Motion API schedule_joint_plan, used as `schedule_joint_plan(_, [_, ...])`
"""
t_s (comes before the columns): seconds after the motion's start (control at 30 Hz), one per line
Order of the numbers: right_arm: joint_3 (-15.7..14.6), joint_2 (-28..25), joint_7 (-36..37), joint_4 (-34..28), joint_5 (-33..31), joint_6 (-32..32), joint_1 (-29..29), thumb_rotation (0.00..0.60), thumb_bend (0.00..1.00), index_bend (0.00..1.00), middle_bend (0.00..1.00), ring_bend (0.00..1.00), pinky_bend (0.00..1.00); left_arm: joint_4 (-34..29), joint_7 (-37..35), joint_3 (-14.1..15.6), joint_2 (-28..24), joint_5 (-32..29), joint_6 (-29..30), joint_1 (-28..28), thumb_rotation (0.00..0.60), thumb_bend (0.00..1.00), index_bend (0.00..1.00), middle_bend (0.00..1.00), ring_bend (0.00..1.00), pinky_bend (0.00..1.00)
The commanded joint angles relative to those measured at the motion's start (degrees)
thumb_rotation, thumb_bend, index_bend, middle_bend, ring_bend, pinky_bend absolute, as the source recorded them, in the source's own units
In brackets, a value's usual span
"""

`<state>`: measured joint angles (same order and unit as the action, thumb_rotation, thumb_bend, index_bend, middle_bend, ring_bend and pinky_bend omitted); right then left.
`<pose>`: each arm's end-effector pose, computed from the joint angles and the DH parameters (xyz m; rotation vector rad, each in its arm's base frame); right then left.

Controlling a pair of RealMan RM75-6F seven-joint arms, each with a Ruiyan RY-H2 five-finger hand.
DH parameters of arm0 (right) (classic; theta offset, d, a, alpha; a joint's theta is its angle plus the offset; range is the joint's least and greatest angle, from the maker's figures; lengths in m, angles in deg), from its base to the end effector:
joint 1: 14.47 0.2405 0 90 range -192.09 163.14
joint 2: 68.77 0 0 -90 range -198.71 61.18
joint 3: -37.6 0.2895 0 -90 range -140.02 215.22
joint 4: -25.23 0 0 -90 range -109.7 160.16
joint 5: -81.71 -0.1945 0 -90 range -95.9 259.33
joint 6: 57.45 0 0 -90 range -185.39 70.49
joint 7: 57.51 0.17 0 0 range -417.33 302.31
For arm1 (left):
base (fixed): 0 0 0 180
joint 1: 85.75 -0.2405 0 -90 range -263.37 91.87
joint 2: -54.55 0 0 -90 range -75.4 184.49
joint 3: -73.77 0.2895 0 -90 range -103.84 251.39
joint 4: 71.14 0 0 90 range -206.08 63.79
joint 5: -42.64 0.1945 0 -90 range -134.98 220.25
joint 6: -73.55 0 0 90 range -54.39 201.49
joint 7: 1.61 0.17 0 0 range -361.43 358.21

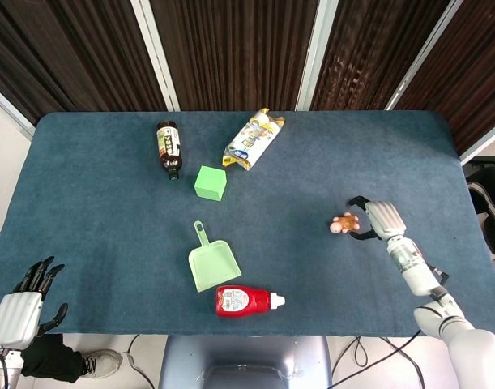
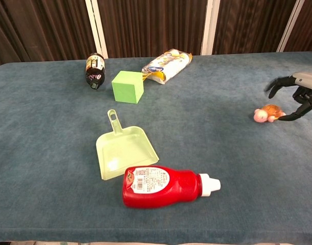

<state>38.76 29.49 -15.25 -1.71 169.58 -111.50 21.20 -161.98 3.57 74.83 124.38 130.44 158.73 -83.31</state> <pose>-0.3491 -0.4231 0.0362 1.6285 -1.1285 0.9144 -0.3407 0.1800 0.1426 -1.4382 -0.9518 -0.8377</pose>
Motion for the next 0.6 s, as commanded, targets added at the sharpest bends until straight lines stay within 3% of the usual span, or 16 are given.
schedule_joint_plan(0.03, [0.1, -0.7, 0.0, -1.1, -0.1, -0.5, -0.2, 0.6, 0.19, 0.31, 0.36, 0.94, 0.92, 0.0, 0.1, 0.0, 0.0, 0.0, 0.0, 0.0, 0.6, 0.35, 0.14, 0.05, 0.07, 0.33])
schedule_joint_plan(0.3, [0.8, -1.8, -1.0, -3.4, -0.7, -1.2, 0.0, 0.6, 0.19, 0.28, 0.36, 0.94, 0.92, -0.1, 0.4, 0.0, 0.1, 0.0, -0.3, 0.1, 0.6, 0.34, 0.14, 0.05, 0.07, 0.33])
schedule_joint_plan(0.6, [1.3, 0.1, -4.2, -2.7, -1.9, 4.5, 2.3, 0.6, 0.19, 0.37, 0.36, 0.94, 0.92, -0.1, 0.3, 0.0, 0.0, -0.2, -0.3, 0.1, 0.6, 0.35, 0.14, 0.05, 0.07, 0.33])
